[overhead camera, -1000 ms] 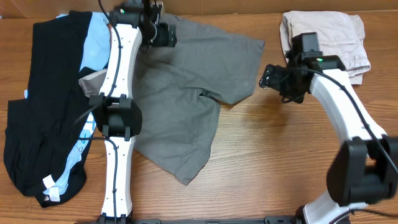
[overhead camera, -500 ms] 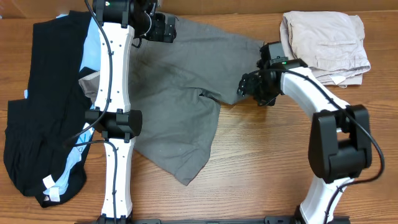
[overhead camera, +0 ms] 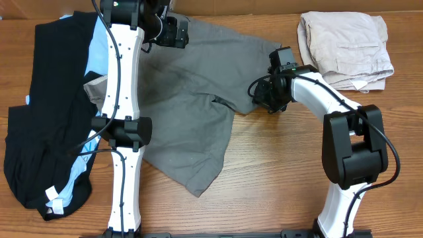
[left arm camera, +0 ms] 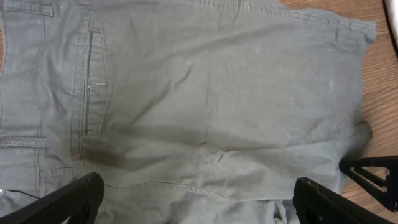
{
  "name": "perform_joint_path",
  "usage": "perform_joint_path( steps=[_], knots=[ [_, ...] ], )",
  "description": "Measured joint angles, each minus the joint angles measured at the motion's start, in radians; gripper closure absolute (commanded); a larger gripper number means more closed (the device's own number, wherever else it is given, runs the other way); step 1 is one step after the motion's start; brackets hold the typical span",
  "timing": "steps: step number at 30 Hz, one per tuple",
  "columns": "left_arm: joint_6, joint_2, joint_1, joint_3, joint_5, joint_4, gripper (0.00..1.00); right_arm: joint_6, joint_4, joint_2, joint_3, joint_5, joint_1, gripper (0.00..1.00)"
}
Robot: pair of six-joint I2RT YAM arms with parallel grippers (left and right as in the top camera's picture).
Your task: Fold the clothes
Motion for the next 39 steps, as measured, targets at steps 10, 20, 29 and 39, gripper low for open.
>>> perform_joint_path(
  steps=[10,20,29,39],
  knots=[
    [0.005,0.0,-0.002,0.0,-0.031,-0.005,0.0,-0.022,-0.023,0.0,0.0,0.005,-0.012,0.96],
    [0.026,0.0,-0.002,0.0,-0.045,0.022,0.01,-0.159,-0.132,0.004,0.061,-0.111,-0.121,0.96],
    [0.03,0.0,-0.002,0.0,-0.045,0.038,0.02,-0.264,-0.092,0.007,0.299,-0.092,-0.19,0.96],
    [0.03,0.0,-0.002,0.0,-0.045,0.045,0.02,-0.272,-0.109,0.053,0.308,-0.042,-0.192,0.5]
  ],
)
